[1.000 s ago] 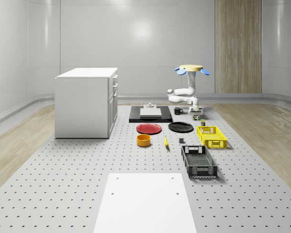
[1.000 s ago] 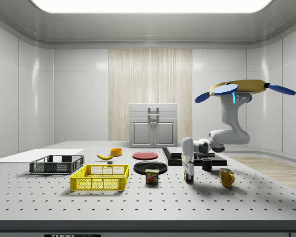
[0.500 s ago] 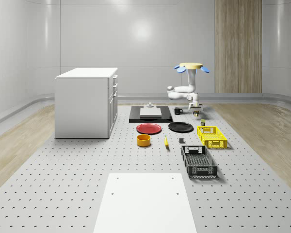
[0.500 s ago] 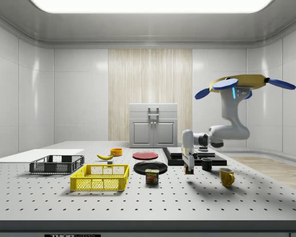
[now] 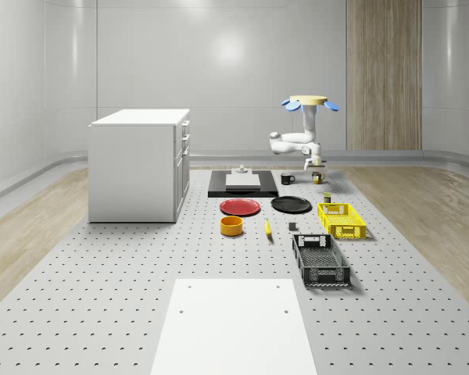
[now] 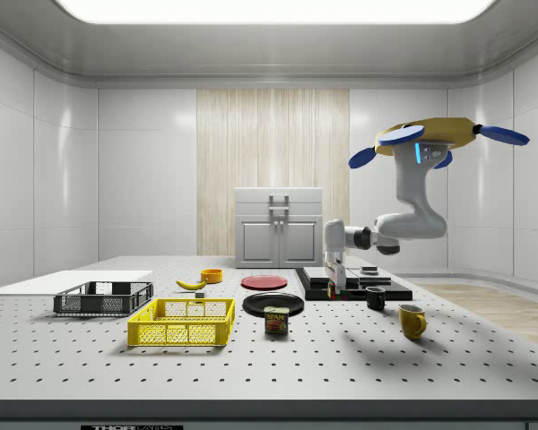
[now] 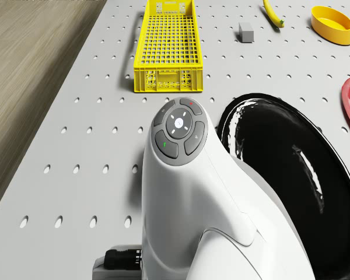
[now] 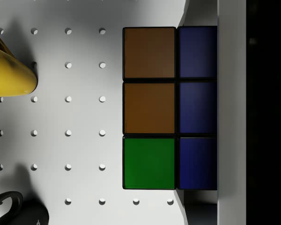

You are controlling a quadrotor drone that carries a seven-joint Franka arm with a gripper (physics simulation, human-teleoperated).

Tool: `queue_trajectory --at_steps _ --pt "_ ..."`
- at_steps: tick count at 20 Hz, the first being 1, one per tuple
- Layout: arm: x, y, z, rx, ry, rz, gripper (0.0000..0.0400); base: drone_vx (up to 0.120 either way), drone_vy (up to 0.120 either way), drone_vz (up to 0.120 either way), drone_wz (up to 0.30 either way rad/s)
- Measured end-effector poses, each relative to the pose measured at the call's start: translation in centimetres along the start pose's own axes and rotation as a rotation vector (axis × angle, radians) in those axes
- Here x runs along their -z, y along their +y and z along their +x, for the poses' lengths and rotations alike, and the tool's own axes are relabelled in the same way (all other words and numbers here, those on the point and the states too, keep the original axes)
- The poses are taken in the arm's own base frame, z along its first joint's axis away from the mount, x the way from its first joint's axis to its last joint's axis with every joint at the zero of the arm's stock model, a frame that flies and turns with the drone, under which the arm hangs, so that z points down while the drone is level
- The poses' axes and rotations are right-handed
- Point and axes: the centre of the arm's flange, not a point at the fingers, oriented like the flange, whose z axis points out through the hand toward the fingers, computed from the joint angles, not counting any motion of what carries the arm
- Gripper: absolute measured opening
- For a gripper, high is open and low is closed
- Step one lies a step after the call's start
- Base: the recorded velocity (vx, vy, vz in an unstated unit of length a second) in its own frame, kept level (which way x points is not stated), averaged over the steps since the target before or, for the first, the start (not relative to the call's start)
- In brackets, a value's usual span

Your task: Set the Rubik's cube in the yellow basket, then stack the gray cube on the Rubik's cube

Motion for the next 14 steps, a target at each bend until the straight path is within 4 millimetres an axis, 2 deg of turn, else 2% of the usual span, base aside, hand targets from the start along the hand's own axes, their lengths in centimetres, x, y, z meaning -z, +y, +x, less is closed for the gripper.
queue_trajectory --at_steps 4,9,12,14 --pt "0.04 0.0 0.0 0.0 0.0 0.0 0.0325 0.12 0.0 0.1 0.0" --pt "0.06 0.0 0.0 0.0 0.0 0.0 0.0325 0.12 0.0 0.0 0.0" --pt "0.06 0.0 0.0 0.0 0.0 0.0 0.0325 0.12 0.107 0.0 0.0" --pt "0.06 0.0 0.0 0.0 0.0 0.0 0.0325 0.12 0.02 0.0 0.0"
